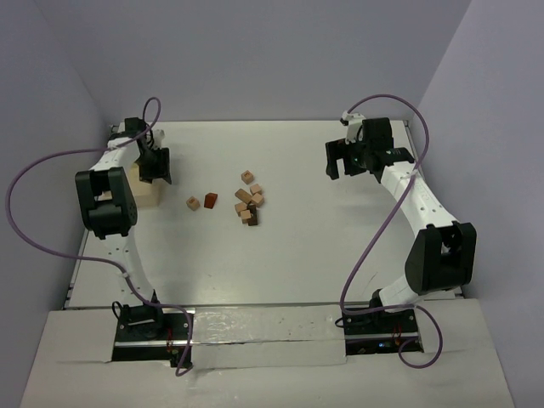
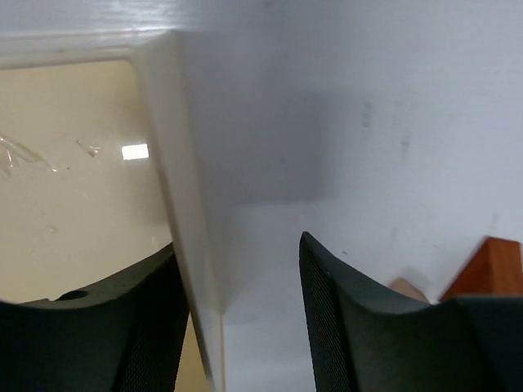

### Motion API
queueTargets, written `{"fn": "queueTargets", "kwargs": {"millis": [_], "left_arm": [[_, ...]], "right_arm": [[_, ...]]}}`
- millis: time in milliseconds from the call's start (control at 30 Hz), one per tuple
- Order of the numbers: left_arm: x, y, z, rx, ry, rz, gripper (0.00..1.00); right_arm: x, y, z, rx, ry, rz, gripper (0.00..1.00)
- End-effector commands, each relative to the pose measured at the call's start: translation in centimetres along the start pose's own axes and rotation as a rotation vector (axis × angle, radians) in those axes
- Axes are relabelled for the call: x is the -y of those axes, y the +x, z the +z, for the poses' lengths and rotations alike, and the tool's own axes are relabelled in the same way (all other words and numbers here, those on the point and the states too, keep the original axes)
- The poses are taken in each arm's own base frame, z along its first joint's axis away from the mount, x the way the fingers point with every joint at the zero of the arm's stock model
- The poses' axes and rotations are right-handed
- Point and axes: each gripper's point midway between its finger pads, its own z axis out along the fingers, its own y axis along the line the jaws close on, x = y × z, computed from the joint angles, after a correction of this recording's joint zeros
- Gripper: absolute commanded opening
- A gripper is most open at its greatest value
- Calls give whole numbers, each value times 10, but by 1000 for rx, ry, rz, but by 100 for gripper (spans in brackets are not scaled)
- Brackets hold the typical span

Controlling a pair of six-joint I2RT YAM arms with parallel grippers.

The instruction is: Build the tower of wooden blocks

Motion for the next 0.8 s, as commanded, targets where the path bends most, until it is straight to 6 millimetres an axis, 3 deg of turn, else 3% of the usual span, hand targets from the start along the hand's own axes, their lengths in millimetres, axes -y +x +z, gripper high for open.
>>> {"fn": "queueTargets", "kwargs": {"millis": [0, 67, 167, 233, 300, 433, 533, 667, 767], "left_arm": [[43, -60, -99, 298, 202, 155, 64], [60, -69, -126, 383, 277, 227, 65], [101, -70, -166, 480, 459, 372, 64], [114, -66, -174, 497, 500, 447, 63], [141, -59, -183, 543, 580, 663, 62], [161, -71, -187, 561, 667, 788, 61], [183, -80, -169, 508, 680, 818, 56], [206, -60, -144, 441, 669, 858, 50], [196, -55, -132, 428, 640, 808, 45]], "right_arm": [[-9, -17, -13, 76, -24, -16, 100], [-11, -15, -14, 79, -35, -19, 100], [-16, -13, -14, 78, -64, -27, 100], [-16, -11, -14, 72, -66, -30, 100], [-17, -10, -14, 67, -69, -36, 100], [-17, -6, -17, 60, -68, -48, 100], [-17, 0, -22, 47, -62, -53, 100], [-16, 10, -24, 33, -53, -49, 100], [-16, 12, -25, 38, -46, -50, 100]]}}
